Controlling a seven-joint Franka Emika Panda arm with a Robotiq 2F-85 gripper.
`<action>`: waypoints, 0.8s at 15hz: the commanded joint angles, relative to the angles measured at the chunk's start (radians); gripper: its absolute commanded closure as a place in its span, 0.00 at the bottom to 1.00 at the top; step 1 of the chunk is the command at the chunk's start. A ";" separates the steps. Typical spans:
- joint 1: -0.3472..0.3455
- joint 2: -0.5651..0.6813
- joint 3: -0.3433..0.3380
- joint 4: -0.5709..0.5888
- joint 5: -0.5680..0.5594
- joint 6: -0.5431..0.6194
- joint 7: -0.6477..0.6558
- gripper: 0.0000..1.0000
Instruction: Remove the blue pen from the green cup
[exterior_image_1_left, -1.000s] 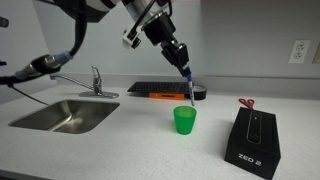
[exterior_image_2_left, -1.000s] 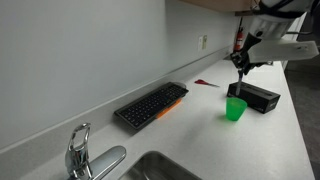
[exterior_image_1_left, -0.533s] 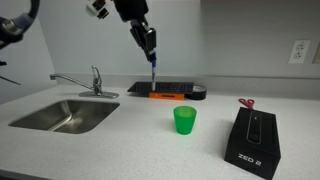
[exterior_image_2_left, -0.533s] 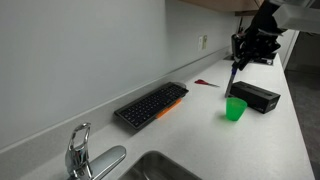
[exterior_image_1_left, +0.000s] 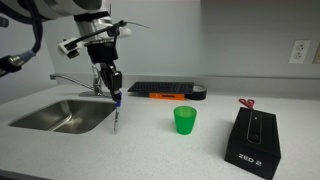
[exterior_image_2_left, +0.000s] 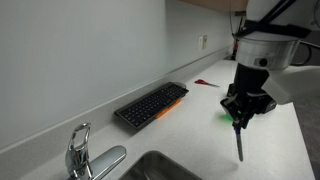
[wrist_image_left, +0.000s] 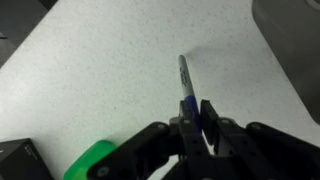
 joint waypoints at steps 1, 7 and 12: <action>-0.005 0.099 0.007 0.098 -0.040 -0.133 -0.009 0.96; -0.002 0.179 -0.027 0.170 -0.106 -0.085 0.079 0.45; -0.001 0.181 -0.055 0.188 -0.103 -0.065 0.080 0.08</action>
